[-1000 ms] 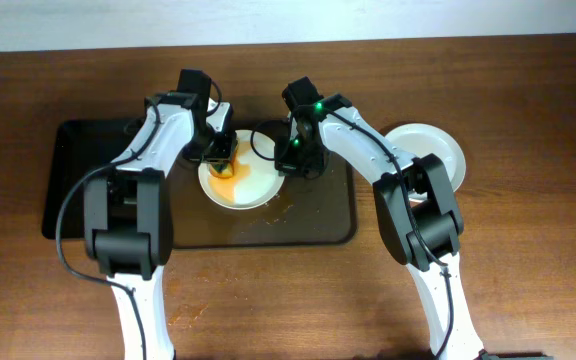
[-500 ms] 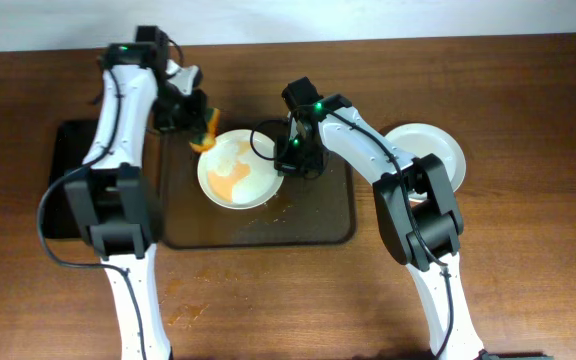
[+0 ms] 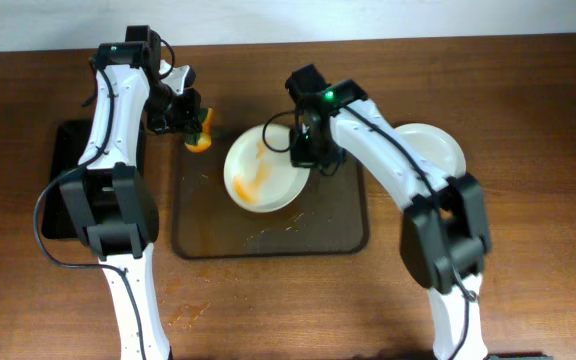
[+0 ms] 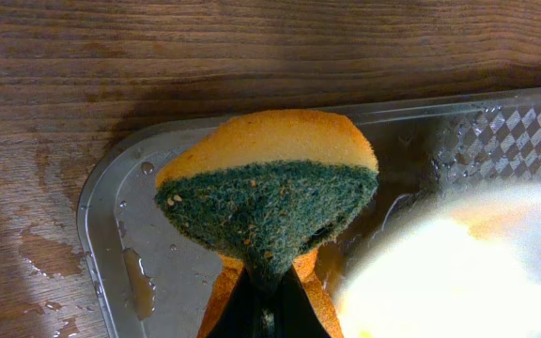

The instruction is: Clean dirty plates on tray and stack at the side

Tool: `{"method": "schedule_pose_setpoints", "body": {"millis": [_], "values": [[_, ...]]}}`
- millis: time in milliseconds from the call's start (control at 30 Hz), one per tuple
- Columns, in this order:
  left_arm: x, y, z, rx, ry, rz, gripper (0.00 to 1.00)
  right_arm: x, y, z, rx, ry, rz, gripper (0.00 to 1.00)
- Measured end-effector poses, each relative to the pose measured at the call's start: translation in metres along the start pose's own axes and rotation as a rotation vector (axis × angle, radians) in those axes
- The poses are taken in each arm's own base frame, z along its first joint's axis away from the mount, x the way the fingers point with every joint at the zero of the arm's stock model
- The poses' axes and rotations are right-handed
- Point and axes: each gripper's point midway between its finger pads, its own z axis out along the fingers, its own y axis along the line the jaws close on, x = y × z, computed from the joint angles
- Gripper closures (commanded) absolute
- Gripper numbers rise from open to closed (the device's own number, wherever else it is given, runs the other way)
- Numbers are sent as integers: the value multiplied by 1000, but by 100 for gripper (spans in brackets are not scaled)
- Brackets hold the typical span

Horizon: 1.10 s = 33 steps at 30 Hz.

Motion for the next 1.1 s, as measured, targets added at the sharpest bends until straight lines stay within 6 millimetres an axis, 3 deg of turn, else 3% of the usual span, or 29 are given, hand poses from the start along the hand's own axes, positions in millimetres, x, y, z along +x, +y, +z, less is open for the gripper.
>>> {"method": "schedule_pose_setpoints", "body": {"millis": [100,300,433,667,800,1100], "values": [[0,0,0,0,-1,1,100,-8,-6,-39,78,-121,-27,96],[-1,0,0,0,-3,1,100,2,-29,-62,361,-204,-90,96],[-1,0,0,0,-3,1,99,12,-34,-82,559,-274,-137,96],[-1,0,0,0,-3,1,100,30,-2,-132,833,-540,-268,96],[-1,0,0,0,-3,1,99,36,17,-155,903,-686,-307,96],[-1,1,0,-3,-3,1,100,31,21,-182,991,-829,-313,96]]}}
